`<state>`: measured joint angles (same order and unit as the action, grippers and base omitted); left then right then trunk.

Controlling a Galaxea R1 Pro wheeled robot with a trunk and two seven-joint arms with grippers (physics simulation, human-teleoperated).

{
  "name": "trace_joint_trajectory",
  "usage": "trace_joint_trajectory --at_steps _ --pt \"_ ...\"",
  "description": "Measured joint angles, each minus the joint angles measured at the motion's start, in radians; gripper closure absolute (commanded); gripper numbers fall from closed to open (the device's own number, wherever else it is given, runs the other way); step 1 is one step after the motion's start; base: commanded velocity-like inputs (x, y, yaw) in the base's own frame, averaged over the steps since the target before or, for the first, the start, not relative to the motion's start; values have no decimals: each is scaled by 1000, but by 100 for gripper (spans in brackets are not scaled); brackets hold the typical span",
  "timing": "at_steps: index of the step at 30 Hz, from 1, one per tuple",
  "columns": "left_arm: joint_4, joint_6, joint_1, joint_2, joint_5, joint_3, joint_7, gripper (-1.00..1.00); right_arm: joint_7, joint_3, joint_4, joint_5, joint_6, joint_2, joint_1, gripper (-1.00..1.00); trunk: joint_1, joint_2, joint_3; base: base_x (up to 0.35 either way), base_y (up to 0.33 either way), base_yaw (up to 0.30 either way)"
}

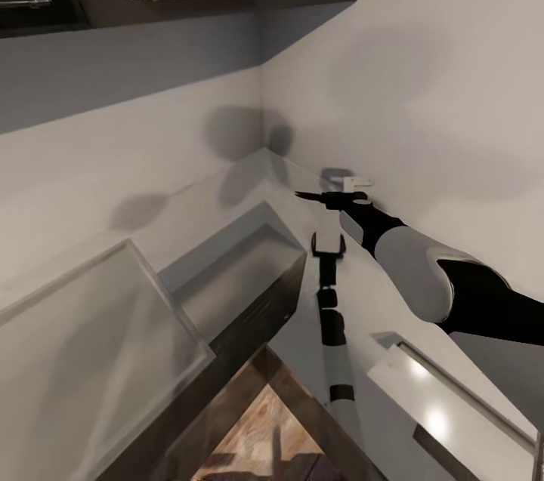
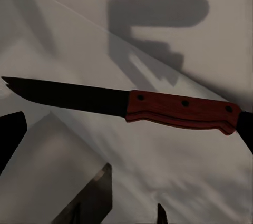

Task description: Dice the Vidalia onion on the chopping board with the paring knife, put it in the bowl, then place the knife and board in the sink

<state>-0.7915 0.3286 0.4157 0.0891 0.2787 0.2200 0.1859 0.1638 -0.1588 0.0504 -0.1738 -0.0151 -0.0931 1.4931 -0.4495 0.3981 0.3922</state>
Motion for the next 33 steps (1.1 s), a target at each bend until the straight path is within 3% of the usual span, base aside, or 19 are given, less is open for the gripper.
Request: trace_joint_trajectory --at_steps 8,11,12,15,18,20,25,33 --pt "1 0 0 0 0 0 0 -100 0 0 14 -1 18 0 -1 -100 0 0 6 0 -4 0" --pt "7 0 0 0 0 0 0 -100 -1 1 19 -2 87 -2 0 -100 0 0 6 0 0 0" --pt "11 0 -1 0 0 0 0 -100 -2 2 20 -2 144 -2 0 -100 0 0 6 0 0 0" --pt "13 1 0 0 0 0 0 -100 -2 2 20 -2 180 -7 0 -100 0 0 7 0 0 0" --pt "12 8 -1 0 -2 2 0 -100 -2 2 21 -3 154 -9 0 -100 0 0 7 0 0 0" --pt "13 16 0 1 -3 4 0 -100 -3 1 25 -3 83 -10 0 -100 0 0 7 0 0 0" --pt "18 22 0 0 -4 6 0 -100 -2 2 73 -2 6 -10 0 -100 0 0 7 0 0 0" --pt "21 23 -1 0 -4 6 0 -100 -29 5 131 0 134 -12 0 -100 0 0 7 0 0 0"
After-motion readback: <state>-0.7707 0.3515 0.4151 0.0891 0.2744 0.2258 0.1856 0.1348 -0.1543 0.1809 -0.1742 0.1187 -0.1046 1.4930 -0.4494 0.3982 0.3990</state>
